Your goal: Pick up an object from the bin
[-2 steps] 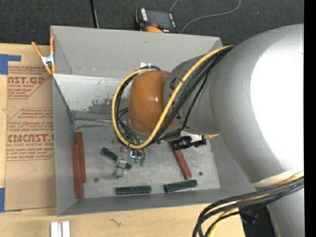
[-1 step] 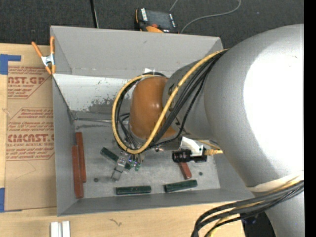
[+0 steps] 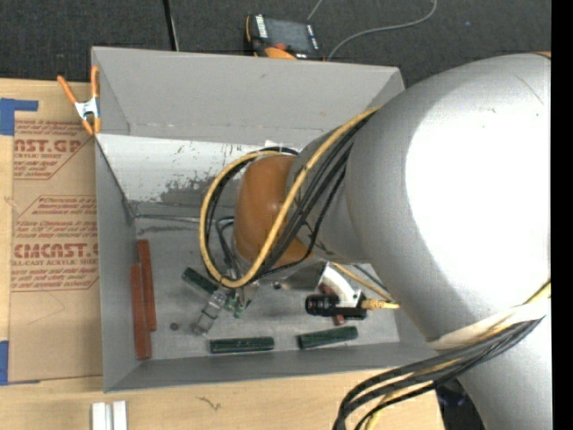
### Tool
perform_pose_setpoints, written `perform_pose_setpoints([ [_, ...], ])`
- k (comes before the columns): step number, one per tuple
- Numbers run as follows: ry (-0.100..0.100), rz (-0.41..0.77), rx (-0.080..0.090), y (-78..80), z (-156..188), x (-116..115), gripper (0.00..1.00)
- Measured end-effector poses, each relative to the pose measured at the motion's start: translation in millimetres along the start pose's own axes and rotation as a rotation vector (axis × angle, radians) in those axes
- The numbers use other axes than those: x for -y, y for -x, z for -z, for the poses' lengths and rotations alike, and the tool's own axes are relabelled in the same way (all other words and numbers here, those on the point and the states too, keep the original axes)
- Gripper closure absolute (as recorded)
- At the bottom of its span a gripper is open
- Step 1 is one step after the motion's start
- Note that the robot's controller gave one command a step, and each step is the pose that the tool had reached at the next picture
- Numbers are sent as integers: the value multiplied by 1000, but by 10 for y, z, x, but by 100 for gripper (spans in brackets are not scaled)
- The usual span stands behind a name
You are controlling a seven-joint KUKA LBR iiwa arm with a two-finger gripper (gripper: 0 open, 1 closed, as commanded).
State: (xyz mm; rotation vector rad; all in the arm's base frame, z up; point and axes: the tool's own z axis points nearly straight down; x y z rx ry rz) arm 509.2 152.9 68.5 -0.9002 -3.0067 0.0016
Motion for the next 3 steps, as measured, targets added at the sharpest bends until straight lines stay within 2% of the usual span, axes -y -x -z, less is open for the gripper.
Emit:
perform_pose_setpoints([
  [1,1,0,1,-4,-6,0,0],
  [2,2,0,2,-2,-2,-2,100],
  [3,8,1,8,5,1208,-14,100],
])
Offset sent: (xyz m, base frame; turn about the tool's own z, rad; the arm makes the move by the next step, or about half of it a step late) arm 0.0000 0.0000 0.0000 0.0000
